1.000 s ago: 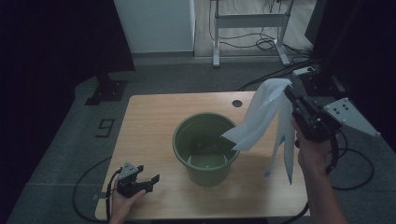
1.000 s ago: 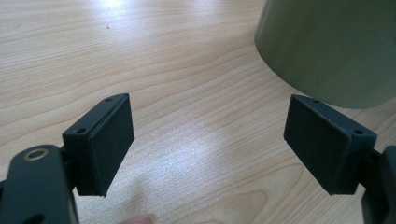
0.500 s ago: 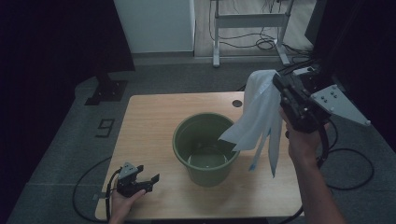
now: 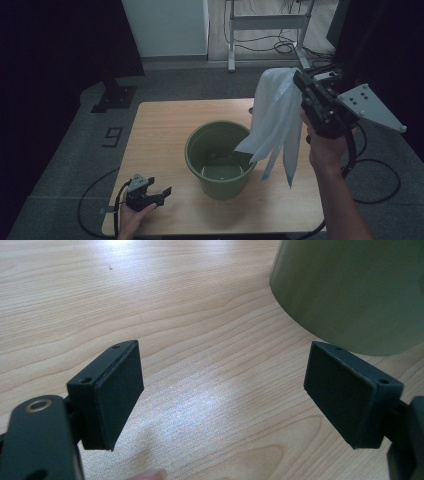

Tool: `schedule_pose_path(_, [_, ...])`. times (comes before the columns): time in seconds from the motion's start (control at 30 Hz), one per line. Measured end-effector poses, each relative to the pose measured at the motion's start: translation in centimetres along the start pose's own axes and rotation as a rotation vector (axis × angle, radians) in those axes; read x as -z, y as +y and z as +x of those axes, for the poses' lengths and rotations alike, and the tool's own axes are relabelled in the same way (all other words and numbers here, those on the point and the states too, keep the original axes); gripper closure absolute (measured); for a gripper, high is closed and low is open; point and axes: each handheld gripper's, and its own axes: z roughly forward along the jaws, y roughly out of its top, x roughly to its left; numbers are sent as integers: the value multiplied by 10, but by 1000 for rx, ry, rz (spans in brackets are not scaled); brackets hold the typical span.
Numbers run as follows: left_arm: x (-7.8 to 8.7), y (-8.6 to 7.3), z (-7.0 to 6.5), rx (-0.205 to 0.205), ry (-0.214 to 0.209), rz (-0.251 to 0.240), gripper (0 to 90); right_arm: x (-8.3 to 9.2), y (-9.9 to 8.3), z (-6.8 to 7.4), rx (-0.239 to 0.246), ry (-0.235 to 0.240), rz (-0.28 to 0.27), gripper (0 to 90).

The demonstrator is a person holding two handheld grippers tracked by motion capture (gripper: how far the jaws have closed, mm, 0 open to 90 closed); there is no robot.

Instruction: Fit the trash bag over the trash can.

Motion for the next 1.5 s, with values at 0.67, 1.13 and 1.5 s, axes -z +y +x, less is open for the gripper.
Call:
schedule_pose_path(0.67, [-2, -1, 0, -6, 5, 13, 158, -9, -93, 27, -29, 43, 135, 888])
schedule_pose_path(1.13, [3, 2, -2, -1, -10, 0, 158, -5, -146, 51, -12, 96, 220, 888])
schedule_pose_path(1.5, [21, 15, -11, 8, -38, -75, 183, 16, -182, 74, -35, 160, 288, 887])
